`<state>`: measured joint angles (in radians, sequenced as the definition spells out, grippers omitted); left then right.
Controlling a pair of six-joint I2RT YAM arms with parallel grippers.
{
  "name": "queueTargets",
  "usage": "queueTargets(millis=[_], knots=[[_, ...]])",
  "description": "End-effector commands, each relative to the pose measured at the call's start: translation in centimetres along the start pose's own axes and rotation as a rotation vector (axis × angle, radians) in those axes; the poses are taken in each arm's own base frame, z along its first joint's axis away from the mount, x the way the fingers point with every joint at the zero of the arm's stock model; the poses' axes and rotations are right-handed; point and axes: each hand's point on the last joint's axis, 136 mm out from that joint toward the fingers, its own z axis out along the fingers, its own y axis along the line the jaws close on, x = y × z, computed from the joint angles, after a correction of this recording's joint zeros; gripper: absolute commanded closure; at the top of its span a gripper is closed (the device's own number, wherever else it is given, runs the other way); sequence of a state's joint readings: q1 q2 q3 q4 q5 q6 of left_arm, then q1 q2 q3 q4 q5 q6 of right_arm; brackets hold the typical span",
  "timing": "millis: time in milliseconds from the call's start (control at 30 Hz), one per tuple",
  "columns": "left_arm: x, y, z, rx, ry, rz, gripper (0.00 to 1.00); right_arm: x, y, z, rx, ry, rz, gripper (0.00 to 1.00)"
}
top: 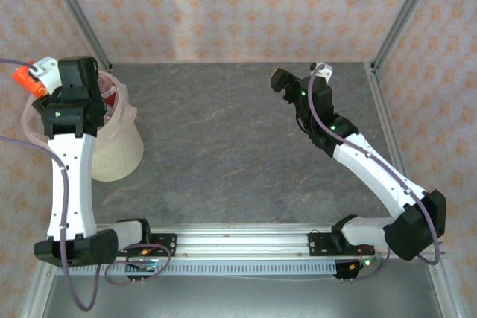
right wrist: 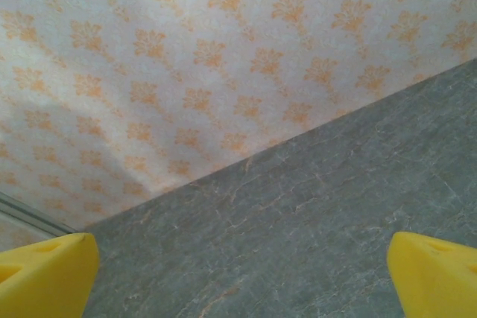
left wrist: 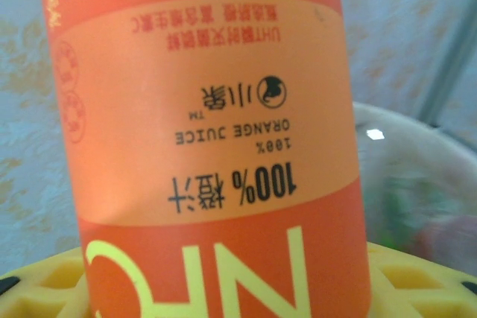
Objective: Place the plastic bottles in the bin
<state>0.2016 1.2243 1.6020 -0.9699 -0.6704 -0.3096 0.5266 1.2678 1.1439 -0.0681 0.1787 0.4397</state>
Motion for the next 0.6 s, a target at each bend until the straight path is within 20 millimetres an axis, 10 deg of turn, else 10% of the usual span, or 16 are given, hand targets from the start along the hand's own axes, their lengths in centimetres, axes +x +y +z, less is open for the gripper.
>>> queueTargets(millis=[0, 167, 333, 567], knots=[[1.6, 1.5, 1.5, -0.056, 0.099, -0.016, 0.45, -1.1, 0.3, 0.0, 0.021, -0.013, -0.022, 0.01], [3.0, 1.5, 3.6, -0.069, 0.192, -0.015, 0.40, -0.8, 0.5, 0.3, 0.020, 0.008, -0.025, 0.01], [2.6, -0.6, 3.6, 0.025, 0.256, -0.004, 0.12, -1.0, 0.6, 0.1, 0.018, 0.011, -0.014, 0.01], [-1.3, -3.6, -1.6, 0.202, 0.100, -0.029, 0.00, -1.8, -0.7, -0.5, 0.076, -0.042, 0.004, 0.01]])
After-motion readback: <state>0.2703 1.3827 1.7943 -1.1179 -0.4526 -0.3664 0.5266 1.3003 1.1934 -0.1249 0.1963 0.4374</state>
